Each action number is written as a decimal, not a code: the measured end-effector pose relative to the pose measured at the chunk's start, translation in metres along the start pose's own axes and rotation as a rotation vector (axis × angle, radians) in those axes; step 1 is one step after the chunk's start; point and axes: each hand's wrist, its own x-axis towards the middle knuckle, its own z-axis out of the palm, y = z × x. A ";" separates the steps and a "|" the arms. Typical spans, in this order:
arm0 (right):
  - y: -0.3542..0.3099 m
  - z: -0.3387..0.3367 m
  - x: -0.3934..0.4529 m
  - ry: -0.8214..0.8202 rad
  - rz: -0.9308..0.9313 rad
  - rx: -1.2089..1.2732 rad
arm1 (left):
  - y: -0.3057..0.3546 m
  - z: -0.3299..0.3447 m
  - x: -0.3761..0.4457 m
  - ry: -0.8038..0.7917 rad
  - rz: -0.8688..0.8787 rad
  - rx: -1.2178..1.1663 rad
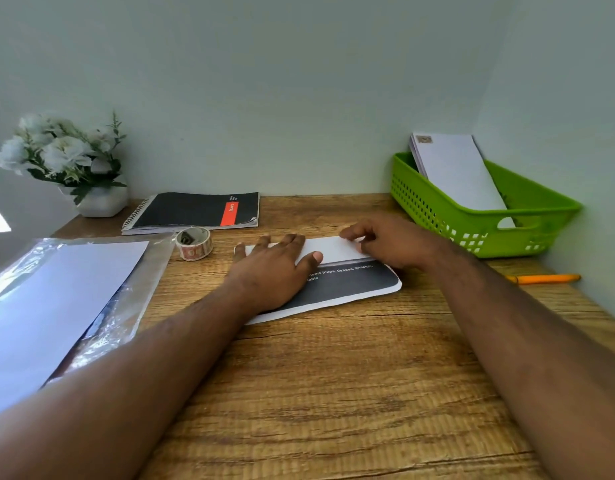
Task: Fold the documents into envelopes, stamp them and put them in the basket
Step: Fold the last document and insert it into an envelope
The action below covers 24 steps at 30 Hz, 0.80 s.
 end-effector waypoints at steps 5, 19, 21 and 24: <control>-0.020 -0.004 -0.007 0.159 0.031 0.021 | -0.001 0.000 0.001 0.007 0.000 0.023; -0.055 0.062 0.010 0.051 0.094 -0.162 | 0.002 0.002 0.007 0.006 -0.042 -0.005; -0.053 0.061 0.010 0.054 0.122 -0.199 | 0.002 0.002 0.007 -0.001 -0.056 0.003; -0.054 0.061 0.010 0.057 0.140 -0.232 | 0.003 0.000 0.007 -0.015 -0.079 0.011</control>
